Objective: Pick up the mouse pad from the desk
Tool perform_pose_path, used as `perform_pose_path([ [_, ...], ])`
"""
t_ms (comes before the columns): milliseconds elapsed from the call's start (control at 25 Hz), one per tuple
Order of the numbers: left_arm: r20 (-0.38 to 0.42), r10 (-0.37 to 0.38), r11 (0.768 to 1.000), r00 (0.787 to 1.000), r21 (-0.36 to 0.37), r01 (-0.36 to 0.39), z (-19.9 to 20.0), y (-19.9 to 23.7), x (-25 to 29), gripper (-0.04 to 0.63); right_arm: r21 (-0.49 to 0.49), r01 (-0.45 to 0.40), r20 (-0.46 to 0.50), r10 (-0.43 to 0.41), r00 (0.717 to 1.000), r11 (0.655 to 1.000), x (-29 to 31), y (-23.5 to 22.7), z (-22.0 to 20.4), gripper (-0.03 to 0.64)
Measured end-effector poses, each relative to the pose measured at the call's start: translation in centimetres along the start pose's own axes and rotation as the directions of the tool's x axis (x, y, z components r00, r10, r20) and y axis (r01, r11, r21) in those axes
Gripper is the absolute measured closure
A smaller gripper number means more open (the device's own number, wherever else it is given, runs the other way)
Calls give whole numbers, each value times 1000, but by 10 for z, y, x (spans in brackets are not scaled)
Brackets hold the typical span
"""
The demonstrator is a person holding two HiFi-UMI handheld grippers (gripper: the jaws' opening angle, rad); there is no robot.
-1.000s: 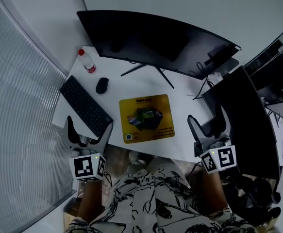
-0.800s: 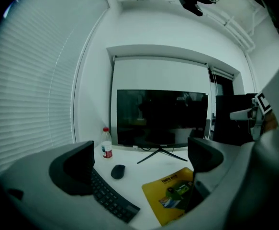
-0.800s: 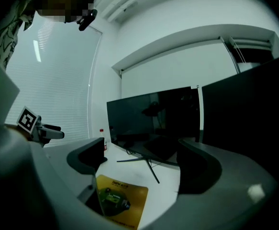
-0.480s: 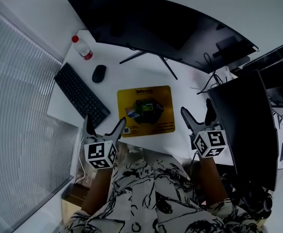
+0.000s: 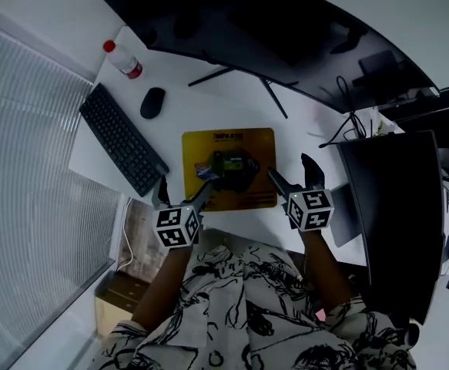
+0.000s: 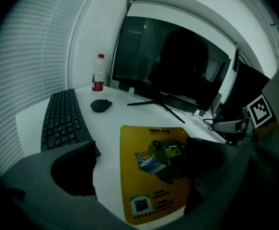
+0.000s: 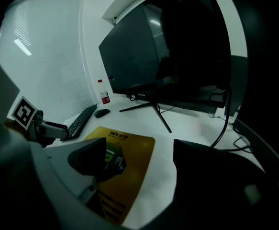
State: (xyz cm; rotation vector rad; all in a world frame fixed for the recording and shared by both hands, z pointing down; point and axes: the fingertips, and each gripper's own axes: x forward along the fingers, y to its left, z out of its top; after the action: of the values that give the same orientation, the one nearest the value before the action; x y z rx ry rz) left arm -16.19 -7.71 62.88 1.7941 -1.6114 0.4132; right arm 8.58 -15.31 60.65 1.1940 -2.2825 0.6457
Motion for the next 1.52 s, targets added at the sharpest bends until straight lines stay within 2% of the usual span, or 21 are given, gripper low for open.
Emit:
perform_pose_path([
  [160,-60,7,1000,998,-17,-8,-19,-1,23,31,11,-19,-60,20,998,1000,24,-1,-18,188],
  [240,-87,10,1000,996,6,-10,-26,-1,34,41,28,-17,-96,20,995,999,35,-3,-29,230],
  [320,-113,16,1000,993,25,-13,-32,-1,43,64,54,-5,-127,11,992,999,45,-7,-39,263],
  [480,-146,48,999,988,14,-46,-37,4,54,125,90,20,-172,-4,985,996,57,-14,-54,342],
  [680,-158,96,995,983,6,-96,-38,17,62,193,111,32,-187,-11,982,993,66,-17,-63,379],
  [880,-176,135,991,975,12,-135,-41,25,64,279,81,45,-209,-28,978,996,71,-14,-69,399],
  [1040,-186,190,981,964,65,-181,-42,30,63,340,21,73,-218,-67,974,997,70,-15,-72,433],
  [1160,-189,192,980,963,86,-179,-41,27,64,349,-20,94,-230,-96,968,995,71,-13,-72,438],
  [1200,-191,192,980,963,89,-178,-41,26,65,372,-21,100,-233,-102,967,995,71,-12,-71,440],
  [1520,-188,188,980,964,97,-173,-41,25,66,379,11,131,-222,-125,967,991,72,-8,-72,492],
])
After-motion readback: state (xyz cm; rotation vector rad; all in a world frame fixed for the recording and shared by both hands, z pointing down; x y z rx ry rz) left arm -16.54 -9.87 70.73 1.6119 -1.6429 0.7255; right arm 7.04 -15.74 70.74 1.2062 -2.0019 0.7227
